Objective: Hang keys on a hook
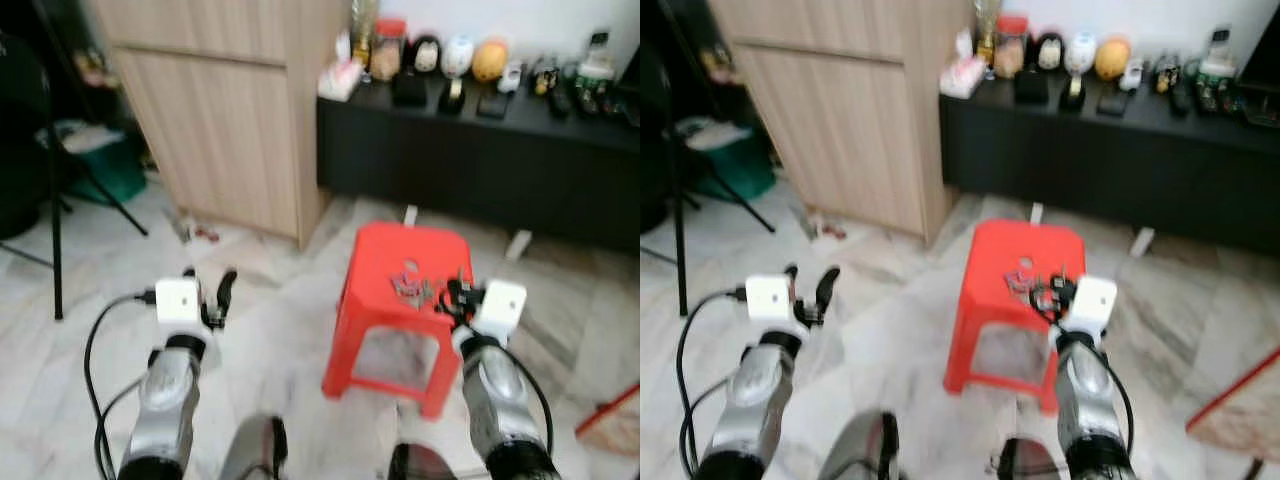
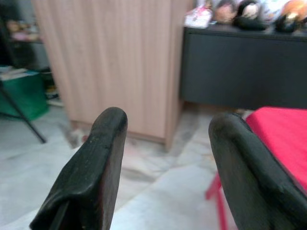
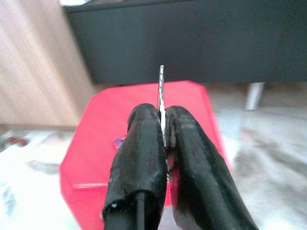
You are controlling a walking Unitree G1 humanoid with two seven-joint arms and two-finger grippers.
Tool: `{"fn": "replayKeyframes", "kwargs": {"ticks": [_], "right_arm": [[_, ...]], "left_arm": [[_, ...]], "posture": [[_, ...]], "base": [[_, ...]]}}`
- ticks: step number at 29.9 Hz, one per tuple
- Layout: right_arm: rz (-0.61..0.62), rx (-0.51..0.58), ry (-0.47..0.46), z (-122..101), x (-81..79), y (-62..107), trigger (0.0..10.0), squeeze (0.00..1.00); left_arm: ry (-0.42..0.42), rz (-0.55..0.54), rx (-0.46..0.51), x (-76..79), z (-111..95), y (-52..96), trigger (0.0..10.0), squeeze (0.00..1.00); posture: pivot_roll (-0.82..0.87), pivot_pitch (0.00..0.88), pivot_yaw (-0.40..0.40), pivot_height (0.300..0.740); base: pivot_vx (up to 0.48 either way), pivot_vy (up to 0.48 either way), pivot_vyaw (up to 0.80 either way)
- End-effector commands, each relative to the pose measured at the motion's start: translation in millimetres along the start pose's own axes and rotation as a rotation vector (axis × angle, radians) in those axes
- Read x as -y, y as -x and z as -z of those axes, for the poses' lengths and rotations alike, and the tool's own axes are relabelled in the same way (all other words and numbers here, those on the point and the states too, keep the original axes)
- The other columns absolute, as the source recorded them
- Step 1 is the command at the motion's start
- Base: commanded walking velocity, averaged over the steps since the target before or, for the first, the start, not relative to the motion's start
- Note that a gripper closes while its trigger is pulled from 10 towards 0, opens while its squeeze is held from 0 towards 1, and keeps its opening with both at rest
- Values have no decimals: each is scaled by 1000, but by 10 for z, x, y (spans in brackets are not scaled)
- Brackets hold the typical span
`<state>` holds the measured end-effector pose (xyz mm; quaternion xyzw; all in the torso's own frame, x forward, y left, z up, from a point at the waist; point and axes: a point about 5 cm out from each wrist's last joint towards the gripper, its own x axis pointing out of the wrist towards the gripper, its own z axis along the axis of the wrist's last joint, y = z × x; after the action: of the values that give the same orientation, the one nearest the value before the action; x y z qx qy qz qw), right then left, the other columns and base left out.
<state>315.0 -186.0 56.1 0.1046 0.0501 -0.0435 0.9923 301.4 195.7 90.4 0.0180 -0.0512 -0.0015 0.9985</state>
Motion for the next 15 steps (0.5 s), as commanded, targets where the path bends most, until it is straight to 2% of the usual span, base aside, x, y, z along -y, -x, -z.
{"fn": "replayKeyframes", "kwargs": {"ticks": [1, 10, 12, 15], "right_arm": [[-6, -6, 24, -38, -17, -37, 10000, 0], [-54, -61, 51, -13, -16, -57, 10000, 0], [-65, -128, 106, 24, 9, -71, 10000, 0], [-93, -141, 96, -7, 11, -95, 10000, 0]], "left_arm": [[-4, 0, 7, -13, -9, -7, 10000, 0], [-16, 1, 12, -31, -23, -1, 10000, 0], [-23, 2, 10, -36, -22, 0, 10000, 0], [-27, 4, 12, -37, -33, -2, 10000, 0]], "posture": [[131, 46, -48, 653], [132, 67, -51, 713], [127, 74, -51, 728], [127, 78, -51, 740]], "base": [[0, 0, 0], [0, 0, 0], [0, 0, 0], [0, 0, 0]]}}
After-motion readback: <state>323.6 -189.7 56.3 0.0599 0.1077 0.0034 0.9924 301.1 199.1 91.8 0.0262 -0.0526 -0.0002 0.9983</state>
